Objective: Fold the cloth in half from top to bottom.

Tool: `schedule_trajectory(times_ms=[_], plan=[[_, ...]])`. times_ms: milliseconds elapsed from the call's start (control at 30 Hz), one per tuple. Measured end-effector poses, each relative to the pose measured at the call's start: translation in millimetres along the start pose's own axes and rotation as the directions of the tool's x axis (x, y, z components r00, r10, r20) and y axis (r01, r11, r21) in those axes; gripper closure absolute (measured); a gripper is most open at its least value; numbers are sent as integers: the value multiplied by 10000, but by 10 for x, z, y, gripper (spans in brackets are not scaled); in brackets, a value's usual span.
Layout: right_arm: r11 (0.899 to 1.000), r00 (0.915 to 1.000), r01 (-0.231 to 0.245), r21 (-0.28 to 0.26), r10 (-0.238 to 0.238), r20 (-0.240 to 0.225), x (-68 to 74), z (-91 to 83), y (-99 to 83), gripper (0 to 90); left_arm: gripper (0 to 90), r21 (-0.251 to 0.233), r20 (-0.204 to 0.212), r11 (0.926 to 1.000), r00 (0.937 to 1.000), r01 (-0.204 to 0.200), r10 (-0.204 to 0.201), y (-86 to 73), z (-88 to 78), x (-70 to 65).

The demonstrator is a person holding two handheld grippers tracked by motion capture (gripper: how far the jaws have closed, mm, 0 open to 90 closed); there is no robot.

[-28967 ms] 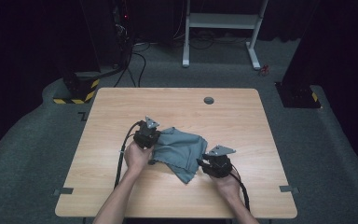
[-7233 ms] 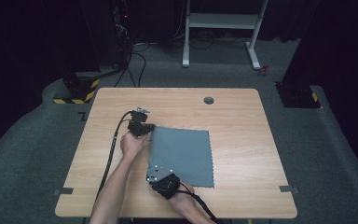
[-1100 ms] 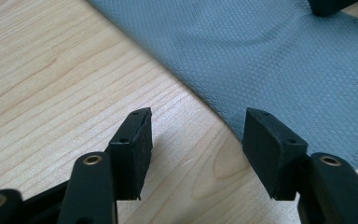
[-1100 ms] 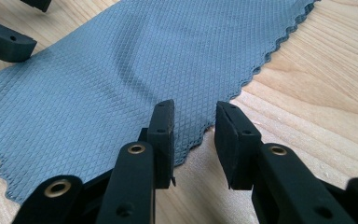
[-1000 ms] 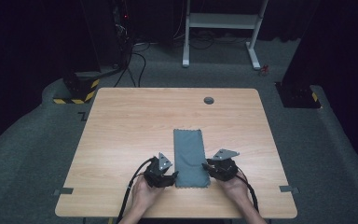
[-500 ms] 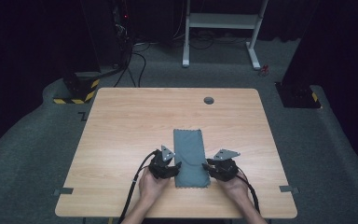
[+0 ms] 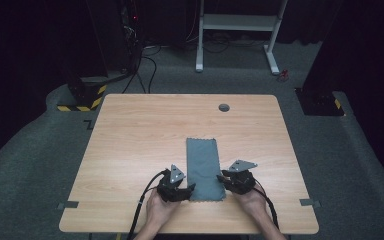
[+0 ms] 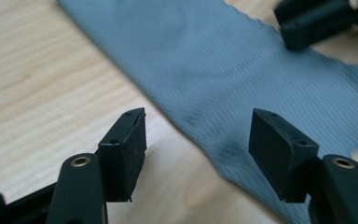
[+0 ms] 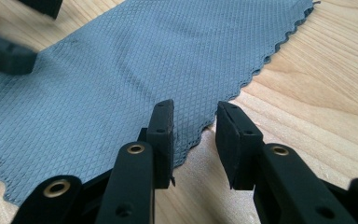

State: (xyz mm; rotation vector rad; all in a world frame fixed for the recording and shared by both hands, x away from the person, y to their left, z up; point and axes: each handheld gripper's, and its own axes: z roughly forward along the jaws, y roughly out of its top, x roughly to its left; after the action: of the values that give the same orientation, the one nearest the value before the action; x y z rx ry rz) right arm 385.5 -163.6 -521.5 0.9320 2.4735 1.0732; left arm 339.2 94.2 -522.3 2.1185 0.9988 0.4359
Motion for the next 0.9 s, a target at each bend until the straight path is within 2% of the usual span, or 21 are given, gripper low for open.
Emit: schedule_trajectory(times_ms=[33, 200, 267, 367, 400, 500, 733, 900], plan=[[10000, 10000, 20, -6, -20, -5, -3, 0, -1, 671, 370, -45, -98, 9999, 9999, -137, 136, -27, -5, -12], [9999, 9999, -126, 90, 125, 110, -3, -4, 9, 636, 373, -158, -121, 9999, 9999, 11, -13, -101, -65, -22], [10000, 9997, -15, 79, 13, 253, 11, -20, 10, 635, 374, -244, -175, 9997, 9998, 49, -53, -119, -74, -30], [9999, 9999, -21, -112, 23, 166, 46, -99, -6, 635, 383, -227, -270, 9997, 9996, -20, 13, -120, -80, -35], [9998, 9998, -42, -169, 45, 179, 56, -121, -15, 634, 384, -236, -224, 9997, 9997, 75, -81, -122, -79, -45], [9989, 9997, -168, -436, 161, -166, 92, -204, -67, 631, 389, -249, -284, 9996, 9995, 129, -136, -124, -80, -55], [9997, 9991, 218, 70, -215, -378, 201, -259, -201, 641, 391, -250, -304, 9995, 9994, 181, -188, -127, -82, -60], [9995, 9993, 299, -87, -301, -204, 232, -252, -250, 642, 402, -252, -331, 9997, 9994, 47, -55, -128, -87, -55]])
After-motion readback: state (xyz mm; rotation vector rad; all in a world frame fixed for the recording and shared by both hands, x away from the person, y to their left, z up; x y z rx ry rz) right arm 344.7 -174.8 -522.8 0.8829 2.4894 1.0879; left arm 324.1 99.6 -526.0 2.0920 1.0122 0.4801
